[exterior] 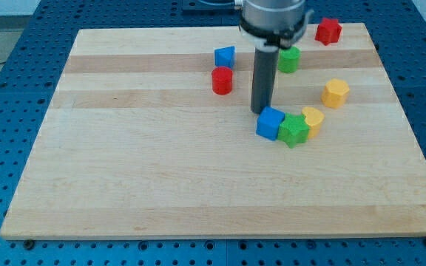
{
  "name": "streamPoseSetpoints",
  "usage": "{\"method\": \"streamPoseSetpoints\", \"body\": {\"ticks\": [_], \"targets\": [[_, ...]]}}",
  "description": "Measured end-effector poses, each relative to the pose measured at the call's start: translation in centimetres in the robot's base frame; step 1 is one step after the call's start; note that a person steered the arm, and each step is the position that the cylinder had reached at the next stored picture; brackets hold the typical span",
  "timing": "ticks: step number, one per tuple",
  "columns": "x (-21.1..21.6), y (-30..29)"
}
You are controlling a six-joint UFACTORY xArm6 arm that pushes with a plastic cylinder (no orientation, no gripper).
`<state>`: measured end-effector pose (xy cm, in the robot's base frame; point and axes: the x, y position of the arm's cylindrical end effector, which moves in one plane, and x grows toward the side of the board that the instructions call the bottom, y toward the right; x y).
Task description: Move the yellow heart to the bottom left
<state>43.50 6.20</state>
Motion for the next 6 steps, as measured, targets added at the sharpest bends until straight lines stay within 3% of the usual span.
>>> {"method": "streamPoseSetpoints", "body": {"ticks": [1, 2, 3, 5, 6], "targets": [[1.8, 1.7], [1.0, -0.9], [-4.0, -0.7], [-0.3, 11.3], [2.7, 9.0]]}}
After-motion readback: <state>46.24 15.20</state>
